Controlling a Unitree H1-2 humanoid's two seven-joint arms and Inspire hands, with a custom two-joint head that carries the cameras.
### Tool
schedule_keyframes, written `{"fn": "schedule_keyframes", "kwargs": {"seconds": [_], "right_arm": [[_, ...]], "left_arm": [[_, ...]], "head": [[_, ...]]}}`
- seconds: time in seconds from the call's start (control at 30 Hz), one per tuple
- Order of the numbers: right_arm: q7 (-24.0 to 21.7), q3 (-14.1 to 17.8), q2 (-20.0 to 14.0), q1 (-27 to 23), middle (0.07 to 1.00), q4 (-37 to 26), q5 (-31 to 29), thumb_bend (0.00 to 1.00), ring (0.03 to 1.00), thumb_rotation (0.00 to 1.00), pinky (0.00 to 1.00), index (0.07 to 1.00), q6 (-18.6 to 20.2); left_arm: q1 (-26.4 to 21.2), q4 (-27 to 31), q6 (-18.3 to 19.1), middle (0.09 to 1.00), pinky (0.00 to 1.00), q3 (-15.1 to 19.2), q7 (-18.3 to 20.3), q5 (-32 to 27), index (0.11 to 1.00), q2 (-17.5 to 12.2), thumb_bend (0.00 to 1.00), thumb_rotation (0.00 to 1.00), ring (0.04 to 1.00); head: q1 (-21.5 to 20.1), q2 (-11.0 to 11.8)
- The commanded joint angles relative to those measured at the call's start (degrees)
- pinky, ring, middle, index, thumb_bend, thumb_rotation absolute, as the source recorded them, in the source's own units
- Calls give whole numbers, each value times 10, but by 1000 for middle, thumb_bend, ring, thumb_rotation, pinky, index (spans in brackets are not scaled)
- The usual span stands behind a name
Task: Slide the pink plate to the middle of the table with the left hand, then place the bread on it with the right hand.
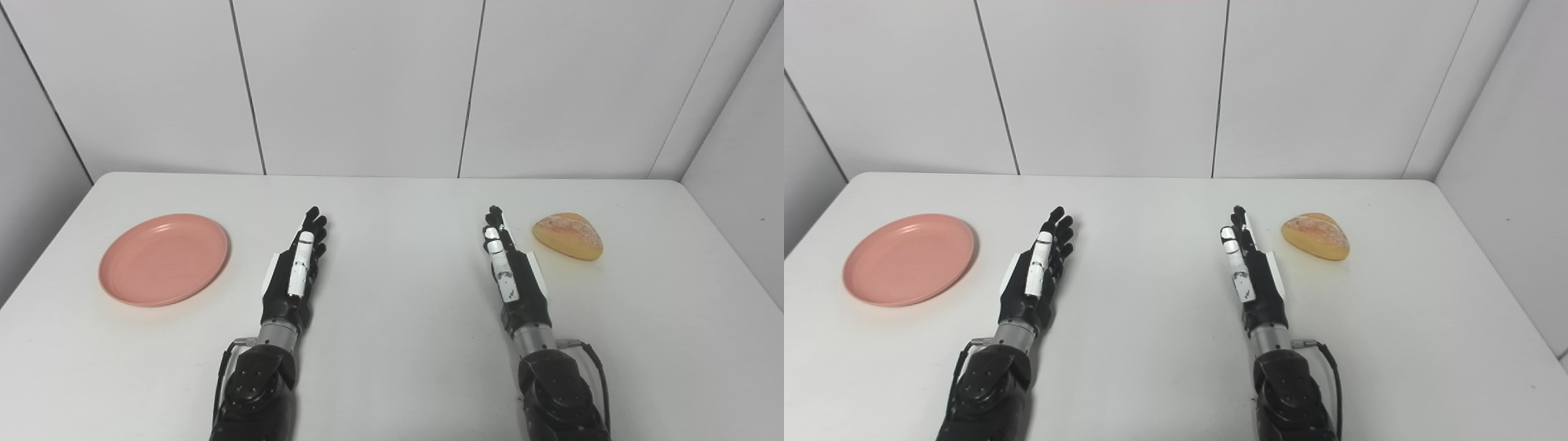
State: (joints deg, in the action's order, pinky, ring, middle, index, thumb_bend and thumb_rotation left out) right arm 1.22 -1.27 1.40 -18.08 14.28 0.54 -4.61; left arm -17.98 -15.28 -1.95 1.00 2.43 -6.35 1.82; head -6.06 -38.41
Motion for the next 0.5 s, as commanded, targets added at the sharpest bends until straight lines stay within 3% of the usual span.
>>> {"fn": "schedule_keyframes", "kwargs": {"seconds": [0.0,0.47], "right_arm": [[2,3,4,-25,1000,-10,-2,704,1000,992,1000,1000,-22],[6,8,8,-26,1000,-11,-7,686,1000,973,1000,1000,-10]], "left_arm": [[-17,12,-20,966,1000,0,9,-6,944,0,372,1000,988],[-17,10,-18,970,1000,0,15,-8,948,0,384,1000,991]], "head": [[0,1],[0,0]]}}
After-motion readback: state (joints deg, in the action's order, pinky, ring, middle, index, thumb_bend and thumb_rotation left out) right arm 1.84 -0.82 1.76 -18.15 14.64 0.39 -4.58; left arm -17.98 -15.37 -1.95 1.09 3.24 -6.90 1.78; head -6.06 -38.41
